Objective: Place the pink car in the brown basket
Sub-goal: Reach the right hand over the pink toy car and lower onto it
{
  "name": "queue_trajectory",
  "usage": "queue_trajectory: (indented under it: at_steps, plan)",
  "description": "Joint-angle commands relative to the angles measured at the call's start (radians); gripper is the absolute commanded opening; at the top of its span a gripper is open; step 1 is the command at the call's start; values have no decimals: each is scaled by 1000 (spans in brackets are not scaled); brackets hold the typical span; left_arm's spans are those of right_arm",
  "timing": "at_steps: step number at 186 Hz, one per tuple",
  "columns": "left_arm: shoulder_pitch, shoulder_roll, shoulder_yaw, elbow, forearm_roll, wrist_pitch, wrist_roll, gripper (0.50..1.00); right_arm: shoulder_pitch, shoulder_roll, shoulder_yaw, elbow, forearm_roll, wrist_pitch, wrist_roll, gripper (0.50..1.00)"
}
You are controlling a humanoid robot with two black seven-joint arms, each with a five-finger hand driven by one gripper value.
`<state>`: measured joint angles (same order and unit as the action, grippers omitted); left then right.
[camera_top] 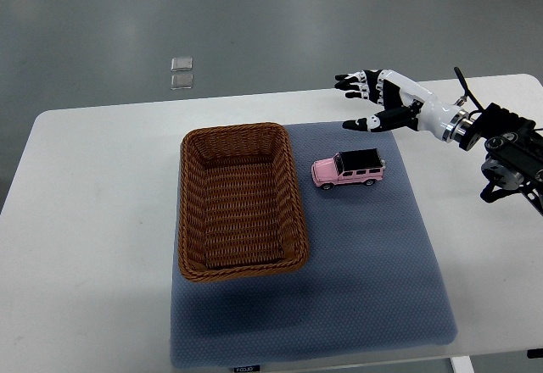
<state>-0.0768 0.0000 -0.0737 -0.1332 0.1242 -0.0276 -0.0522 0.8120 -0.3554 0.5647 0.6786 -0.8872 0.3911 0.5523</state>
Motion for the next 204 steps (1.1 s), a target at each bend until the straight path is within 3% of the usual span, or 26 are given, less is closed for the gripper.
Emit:
queue_trajectory:
  at_steps: [1, 54, 134, 204]
  plan:
    - [0, 0, 0, 1, 0, 0, 0, 1000, 9, 3, 0, 4, -128, -5, 26, 911]
    - [0, 0, 0, 0, 0, 0, 2, 1000, 49, 3, -66, 4, -292, -17, 59, 909]
    - [0, 0, 2, 0, 0, 0, 2, 1000, 56, 0, -233, 2, -441, -204, 59, 909]
    - [0, 0, 5, 0, 0, 0, 2, 1000, 58, 0, -302, -10, -460, -295, 59, 889]
